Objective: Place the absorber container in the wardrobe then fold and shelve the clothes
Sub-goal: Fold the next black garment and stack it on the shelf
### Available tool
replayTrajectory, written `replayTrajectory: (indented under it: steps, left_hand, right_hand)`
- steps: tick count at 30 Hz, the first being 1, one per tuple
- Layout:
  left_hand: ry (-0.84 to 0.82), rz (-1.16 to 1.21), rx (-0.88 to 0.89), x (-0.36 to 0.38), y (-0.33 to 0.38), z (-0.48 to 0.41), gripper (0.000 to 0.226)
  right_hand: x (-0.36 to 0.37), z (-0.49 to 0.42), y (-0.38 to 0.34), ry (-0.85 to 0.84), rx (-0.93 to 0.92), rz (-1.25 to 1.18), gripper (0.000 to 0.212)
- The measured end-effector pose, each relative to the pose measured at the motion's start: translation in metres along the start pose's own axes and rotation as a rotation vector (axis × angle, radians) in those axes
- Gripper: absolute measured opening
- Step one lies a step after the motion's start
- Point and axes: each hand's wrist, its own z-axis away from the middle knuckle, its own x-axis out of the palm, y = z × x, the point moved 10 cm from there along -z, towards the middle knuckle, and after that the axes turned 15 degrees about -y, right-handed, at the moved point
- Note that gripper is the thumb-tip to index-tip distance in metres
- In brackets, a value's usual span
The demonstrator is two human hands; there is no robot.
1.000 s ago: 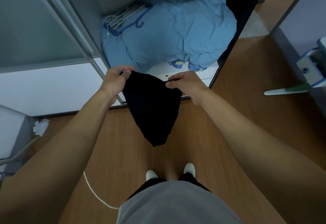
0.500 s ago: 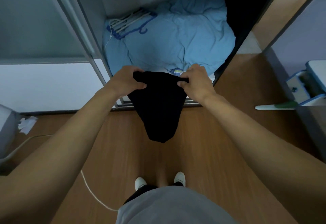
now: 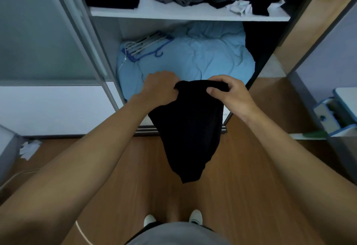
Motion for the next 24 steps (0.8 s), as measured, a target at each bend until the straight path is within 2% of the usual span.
replayTrajectory:
  steps: [2,4,6,9,13,16,18,21,24]
  left_hand:
    - [0.062,0.024,-0.004,-0.019,0.004,-0.001,0.015]
    - [0.08,0.035,-0.003,-0.035,0.007,0.001,0.013]
    - [0.088,0.031,0.003,-0.05,0.002,0.006,0.01]
    - [0.2,-0.038,-0.043,-0.077,-0.025,0.021,0.013]
    - [0.447,0.007,-0.221,-0.094,-0.08,0.051,0.024]
    - [0.58,0.268,-0.27,-0.082,-0.121,0.081,0.028]
    - [0.573,0.554,-0.242,-0.051,-0.146,0.099,0.061]
    - [0.344,1.014,-0.285,0.031,-0.172,0.115,0.11]
    - [0.141,1.392,-0.359,0.111,-0.191,0.131,0.132]
  right_hand:
    - [0.011,0.007,0.034,-0.039,0.047,-0.287,0.034]
    - [0.044,0.006,0.061,-0.167,0.13,-0.297,0.034]
    - [0.067,-0.002,0.067,-0.191,0.129,-0.282,0.023]
    - [0.09,-0.021,0.044,-0.247,0.058,-0.436,0.023]
    - [0.133,-0.043,-0.001,-0.464,0.058,-0.55,0.021]
    - [0.168,-0.05,-0.006,-0.499,0.164,-0.708,0.023]
    - [0.191,-0.046,0.004,-0.493,0.301,-0.84,0.028]
    - [0.215,-0.041,0.012,-0.464,0.418,-1.015,0.035]
    - [0.235,-0.037,0.009,-0.472,0.414,-1.192,0.048]
